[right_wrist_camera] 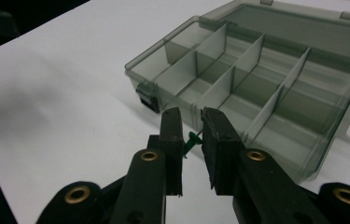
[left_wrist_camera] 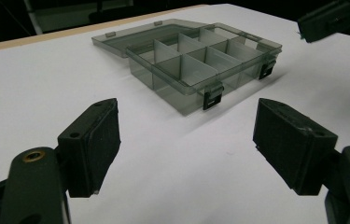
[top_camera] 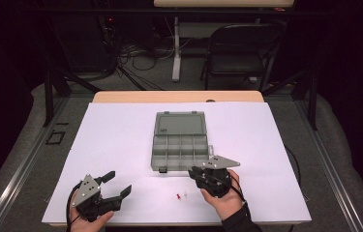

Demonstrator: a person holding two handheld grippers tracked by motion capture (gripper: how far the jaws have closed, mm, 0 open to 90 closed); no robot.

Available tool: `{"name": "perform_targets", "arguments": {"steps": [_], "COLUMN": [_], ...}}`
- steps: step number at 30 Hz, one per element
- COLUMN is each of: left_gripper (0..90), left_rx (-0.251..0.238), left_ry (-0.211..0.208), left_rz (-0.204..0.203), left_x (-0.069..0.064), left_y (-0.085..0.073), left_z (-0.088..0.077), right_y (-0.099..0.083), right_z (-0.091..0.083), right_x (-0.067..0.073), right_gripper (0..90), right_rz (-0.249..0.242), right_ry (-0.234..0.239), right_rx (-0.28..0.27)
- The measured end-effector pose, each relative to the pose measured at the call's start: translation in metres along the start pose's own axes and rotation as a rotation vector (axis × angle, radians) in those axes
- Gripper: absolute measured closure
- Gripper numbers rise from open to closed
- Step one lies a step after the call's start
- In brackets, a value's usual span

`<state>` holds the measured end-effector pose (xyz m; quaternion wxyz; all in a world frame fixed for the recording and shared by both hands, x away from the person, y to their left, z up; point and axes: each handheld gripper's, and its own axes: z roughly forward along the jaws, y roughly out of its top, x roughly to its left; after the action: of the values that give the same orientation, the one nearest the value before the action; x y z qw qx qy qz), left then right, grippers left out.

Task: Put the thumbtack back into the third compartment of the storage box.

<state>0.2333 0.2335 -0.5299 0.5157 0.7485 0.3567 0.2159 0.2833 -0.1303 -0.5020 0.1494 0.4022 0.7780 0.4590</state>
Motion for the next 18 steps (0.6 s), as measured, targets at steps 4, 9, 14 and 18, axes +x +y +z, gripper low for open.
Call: {"name": "perform_targets", "arguments": {"steps": [4, 9, 14, 18], "left_gripper": [22.9, 22.9, 22.9, 22.9], "left_rx": [-0.002, -0.002, -0.001, -0.003], "left_ry": [0.001, -0.001, -0.003, -0.004], "left_rz": [0.002, 0.003, 0.003, 0.003], "left_x": [0.000, 0.000, 0.000, 0.000], "left_y": [0.000, 0.000, 0.000, 0.000], "left_z": [0.000, -0.001, -0.001, -0.001], "right_y": [0.018, 0.037, 0.053, 0.062], "right_z": [0.004, 0.012, 0.023, 0.030], "right_x": [-0.005, -0.010, -0.016, -0.021], "right_gripper": [78.3, 78.3, 78.3, 78.3], "right_rz": [-0.004, -0.019, -0.010, 0.003], "right_ry": [-0.007, -0.023, -0.030, -0.039], "right_rx": [0.000, 0.011, 0.041, 0.058]}}
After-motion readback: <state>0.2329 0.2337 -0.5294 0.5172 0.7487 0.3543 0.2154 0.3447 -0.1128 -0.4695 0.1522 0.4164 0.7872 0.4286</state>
